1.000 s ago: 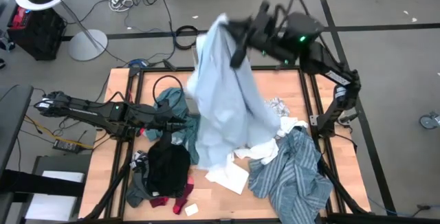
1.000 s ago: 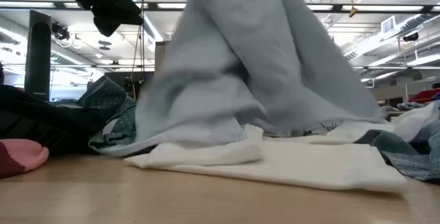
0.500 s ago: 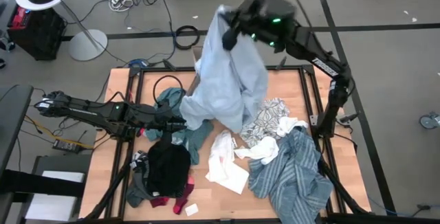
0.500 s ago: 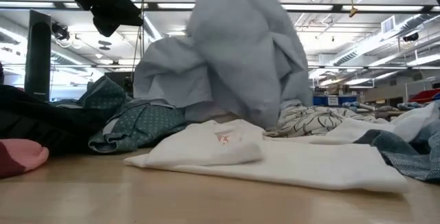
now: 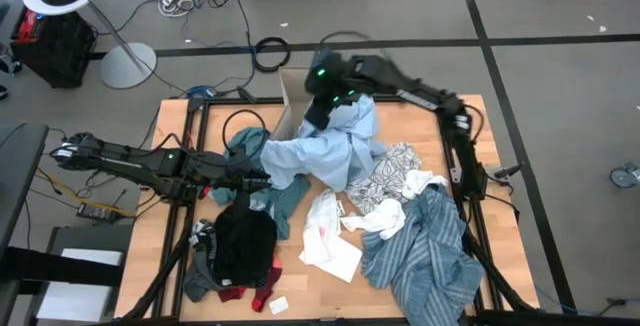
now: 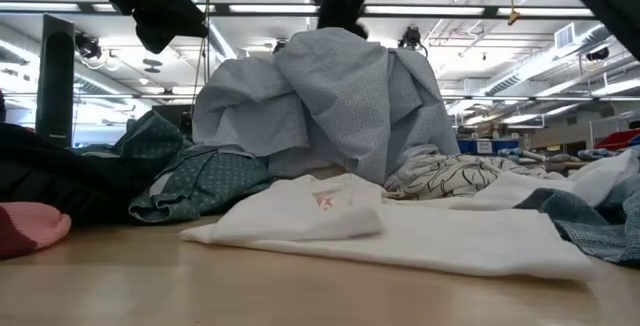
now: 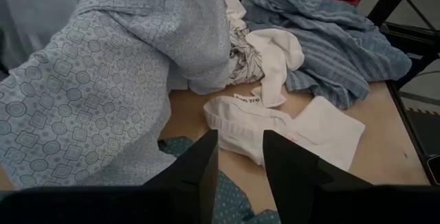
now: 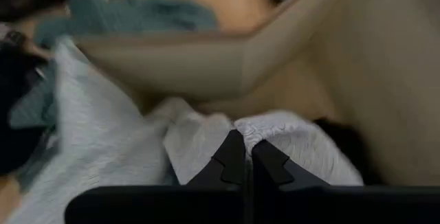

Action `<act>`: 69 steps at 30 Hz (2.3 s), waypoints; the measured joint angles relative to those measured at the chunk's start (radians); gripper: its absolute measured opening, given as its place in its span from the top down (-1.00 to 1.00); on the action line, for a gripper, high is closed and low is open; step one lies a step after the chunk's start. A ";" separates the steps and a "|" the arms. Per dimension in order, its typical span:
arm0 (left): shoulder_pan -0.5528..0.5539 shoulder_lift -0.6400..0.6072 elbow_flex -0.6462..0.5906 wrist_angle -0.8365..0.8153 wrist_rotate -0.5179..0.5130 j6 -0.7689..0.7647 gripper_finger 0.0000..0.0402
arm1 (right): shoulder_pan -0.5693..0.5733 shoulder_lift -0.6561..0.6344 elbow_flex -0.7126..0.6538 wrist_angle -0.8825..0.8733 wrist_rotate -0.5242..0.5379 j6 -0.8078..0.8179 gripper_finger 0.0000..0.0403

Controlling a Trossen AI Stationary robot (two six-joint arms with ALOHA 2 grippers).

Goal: Sort clothes
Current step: Put the light blue shirt into the laundry organizer

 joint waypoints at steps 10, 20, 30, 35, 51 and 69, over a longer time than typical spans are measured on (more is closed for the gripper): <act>-0.020 0.000 0.000 -0.008 -0.001 -0.024 0.40 | -0.005 0.163 0.000 -0.068 0.001 -0.043 0.73; -0.020 0.000 0.000 -0.013 -0.021 -0.025 0.40 | -0.020 0.028 0.000 -0.148 0.003 -0.076 0.19; -0.020 0.000 0.000 -0.015 -0.021 -0.047 0.40 | 0.025 -0.226 0.000 -0.237 0.009 -0.024 0.02; -0.020 0.000 0.000 -0.014 -0.021 -0.052 0.40 | 0.110 -0.338 -0.001 -0.341 0.103 0.032 0.04; -0.033 0.000 0.000 -0.021 -0.020 -0.052 0.40 | 0.490 -0.824 -0.744 -0.127 0.482 0.379 0.05; -0.047 0.000 0.000 -0.020 -0.048 -0.053 0.40 | 0.444 -1.078 -1.731 0.840 0.531 0.181 0.06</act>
